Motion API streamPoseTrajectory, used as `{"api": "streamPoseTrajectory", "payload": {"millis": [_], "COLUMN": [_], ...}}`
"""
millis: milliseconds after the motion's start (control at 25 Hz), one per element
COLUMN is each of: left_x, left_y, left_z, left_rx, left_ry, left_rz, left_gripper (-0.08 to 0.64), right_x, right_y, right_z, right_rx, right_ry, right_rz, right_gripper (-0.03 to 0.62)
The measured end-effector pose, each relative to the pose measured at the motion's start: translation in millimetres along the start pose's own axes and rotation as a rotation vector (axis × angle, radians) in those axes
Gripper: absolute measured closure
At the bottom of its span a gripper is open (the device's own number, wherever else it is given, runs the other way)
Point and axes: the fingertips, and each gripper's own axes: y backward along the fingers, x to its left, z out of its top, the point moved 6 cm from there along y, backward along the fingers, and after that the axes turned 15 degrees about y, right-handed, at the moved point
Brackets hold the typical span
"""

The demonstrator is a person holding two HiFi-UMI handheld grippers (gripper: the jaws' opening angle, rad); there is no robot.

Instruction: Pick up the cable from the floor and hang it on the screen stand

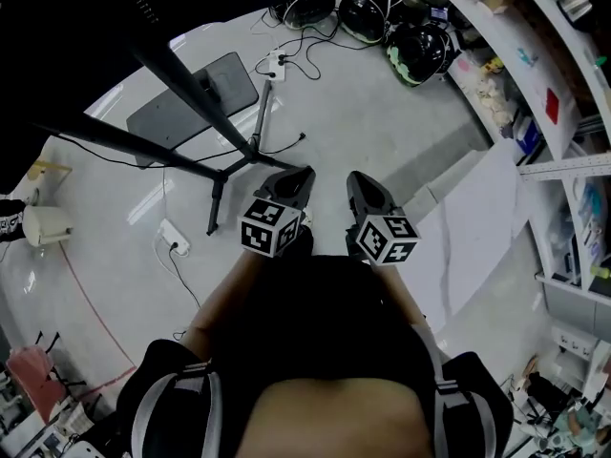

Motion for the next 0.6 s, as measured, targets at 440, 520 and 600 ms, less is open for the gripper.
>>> {"api": "streamPoseTrajectory", "payload": {"millis": [440,520,600], "left_x": [39,42,46], "left_y": [-43,-49,-53], "left_z": [25,31,34], "left_rx": [0.048,0.048,0.046], "left_ry": [-0.037,-0.043,-0.047], "left_rz": [-0.064,-0.069,-0.072], "left_gripper": [0.552,0.552,0.552], "right_x": [-14,-20,-26], "right_y": [-42,-46,-54], "right_z": [10,10,9], "right_rx": [0.011,0.031,0.048], "right_ry": [0.015,0.02,0.019], "right_rz": [-0.033,-0.035,-0.031], "right_gripper": [0.568,0.568,0.568]}}
